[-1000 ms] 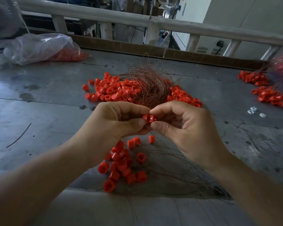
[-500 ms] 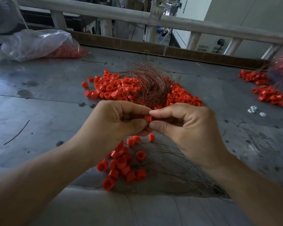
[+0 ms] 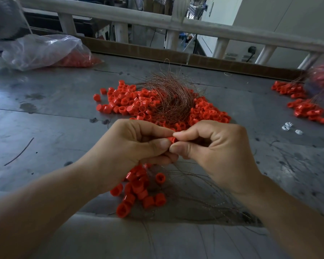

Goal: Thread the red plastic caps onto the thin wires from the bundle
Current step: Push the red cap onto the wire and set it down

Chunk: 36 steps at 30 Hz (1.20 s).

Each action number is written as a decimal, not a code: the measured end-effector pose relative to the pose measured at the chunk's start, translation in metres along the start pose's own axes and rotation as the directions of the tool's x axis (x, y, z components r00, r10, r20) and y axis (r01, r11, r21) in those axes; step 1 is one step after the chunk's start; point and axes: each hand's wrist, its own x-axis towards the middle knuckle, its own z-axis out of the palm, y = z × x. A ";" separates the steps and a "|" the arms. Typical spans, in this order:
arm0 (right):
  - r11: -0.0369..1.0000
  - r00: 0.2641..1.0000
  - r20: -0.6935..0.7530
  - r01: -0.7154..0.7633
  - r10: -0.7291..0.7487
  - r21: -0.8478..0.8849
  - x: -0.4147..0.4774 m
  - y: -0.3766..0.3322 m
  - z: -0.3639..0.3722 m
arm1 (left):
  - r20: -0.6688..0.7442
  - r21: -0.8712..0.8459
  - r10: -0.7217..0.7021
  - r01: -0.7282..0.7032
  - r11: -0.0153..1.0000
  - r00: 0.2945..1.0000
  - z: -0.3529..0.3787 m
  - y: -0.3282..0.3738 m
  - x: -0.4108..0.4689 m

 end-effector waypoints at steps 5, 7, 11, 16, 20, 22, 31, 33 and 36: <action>0.989 0.990 0.128 -0.076 0.059 0.127 0.004 0.001 -0.003 | 0.091 0.031 0.013 -0.016 0.999 0.996 -0.006 0.006 0.001; 0.999 0.974 0.225 -0.022 0.013 0.040 0.006 0.001 -0.005 | 0.111 0.041 0.005 -0.009 0.999 0.994 -0.007 0.006 0.000; 0.996 0.948 0.316 0.065 -0.044 -0.056 0.007 0.001 -0.005 | 0.116 0.032 -0.038 0.035 0.999 0.993 -0.008 0.006 0.000; 0.987 0.952 0.289 0.133 -0.102 -0.090 0.006 -0.003 -0.007 | 0.106 0.220 0.072 -0.094 0.971 0.992 -0.002 0.006 -0.008; 0.976 0.950 0.278 0.181 -0.143 -0.117 0.003 -0.006 -0.005 | 0.100 0.236 0.128 -0.149 0.960 0.987 0.005 0.005 -0.009; 0.975 0.954 0.250 0.196 -0.164 -0.108 0.001 -0.008 -0.003 | 0.112 0.230 0.146 -0.168 0.959 0.983 0.005 0.005 -0.009; 0.997 0.969 0.234 0.080 -0.078 0.001 0.001 -0.009 -0.002 | 0.098 0.126 0.058 -0.071 0.990 0.993 0.004 0.013 -0.011; 0.998 0.973 0.226 0.041 -0.049 0.042 0.002 -0.010 -0.003 | 0.114 0.064 0.020 -0.027 0.998 0.993 0.000 0.016 -0.009; 0.966 0.957 0.278 -0.143 0.080 0.215 0.004 -0.010 -0.006 | 0.144 0.029 0.019 -0.023 0.999 0.989 -0.002 0.019 -0.008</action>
